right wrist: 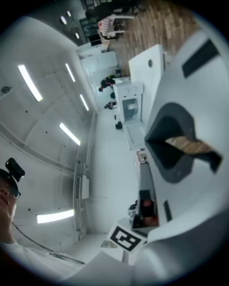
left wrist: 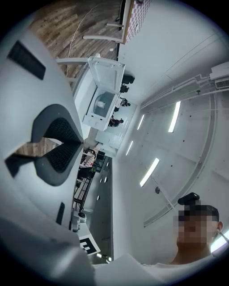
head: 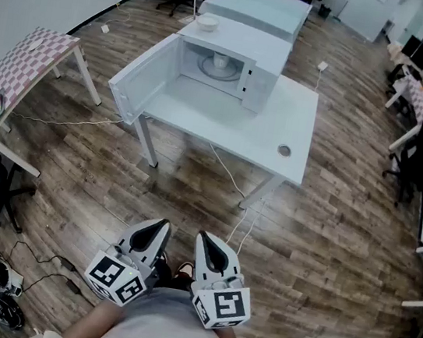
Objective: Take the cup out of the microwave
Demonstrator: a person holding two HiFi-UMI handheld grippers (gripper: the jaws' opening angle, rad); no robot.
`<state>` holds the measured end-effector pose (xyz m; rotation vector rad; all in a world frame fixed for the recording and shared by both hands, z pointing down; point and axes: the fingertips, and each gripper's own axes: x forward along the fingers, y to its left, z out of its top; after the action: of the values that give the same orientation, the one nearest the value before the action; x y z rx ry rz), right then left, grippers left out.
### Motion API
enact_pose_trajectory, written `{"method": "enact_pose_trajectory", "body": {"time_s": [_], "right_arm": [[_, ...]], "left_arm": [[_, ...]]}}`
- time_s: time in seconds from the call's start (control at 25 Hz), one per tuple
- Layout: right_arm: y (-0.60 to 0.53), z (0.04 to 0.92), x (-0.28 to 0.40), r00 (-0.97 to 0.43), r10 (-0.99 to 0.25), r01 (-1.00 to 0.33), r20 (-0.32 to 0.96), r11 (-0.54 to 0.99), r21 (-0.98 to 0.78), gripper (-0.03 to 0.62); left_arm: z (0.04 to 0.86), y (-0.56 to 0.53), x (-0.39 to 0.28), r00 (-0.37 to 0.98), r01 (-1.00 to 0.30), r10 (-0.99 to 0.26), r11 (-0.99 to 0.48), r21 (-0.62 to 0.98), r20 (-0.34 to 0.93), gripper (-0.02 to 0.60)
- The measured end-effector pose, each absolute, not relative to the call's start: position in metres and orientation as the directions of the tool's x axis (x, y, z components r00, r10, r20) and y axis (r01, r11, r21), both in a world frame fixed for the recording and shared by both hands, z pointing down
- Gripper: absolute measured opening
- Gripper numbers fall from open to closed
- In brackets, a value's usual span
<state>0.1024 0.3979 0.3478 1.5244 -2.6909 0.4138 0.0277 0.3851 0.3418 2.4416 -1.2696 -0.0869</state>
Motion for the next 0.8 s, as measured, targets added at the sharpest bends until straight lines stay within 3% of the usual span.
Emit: {"method": "enact_pose_trajectory", "body": {"time_s": [0.8], "right_arm": [[0.357,0.351,0.095,-0.537,-0.823,-0.837,0.184,0.493,-0.237,0.021]], "left_arm": [[0.350,0.345,0.021,0.591,-0.761,-0.798,-0.502,0.412,0.119,0.015]]}}
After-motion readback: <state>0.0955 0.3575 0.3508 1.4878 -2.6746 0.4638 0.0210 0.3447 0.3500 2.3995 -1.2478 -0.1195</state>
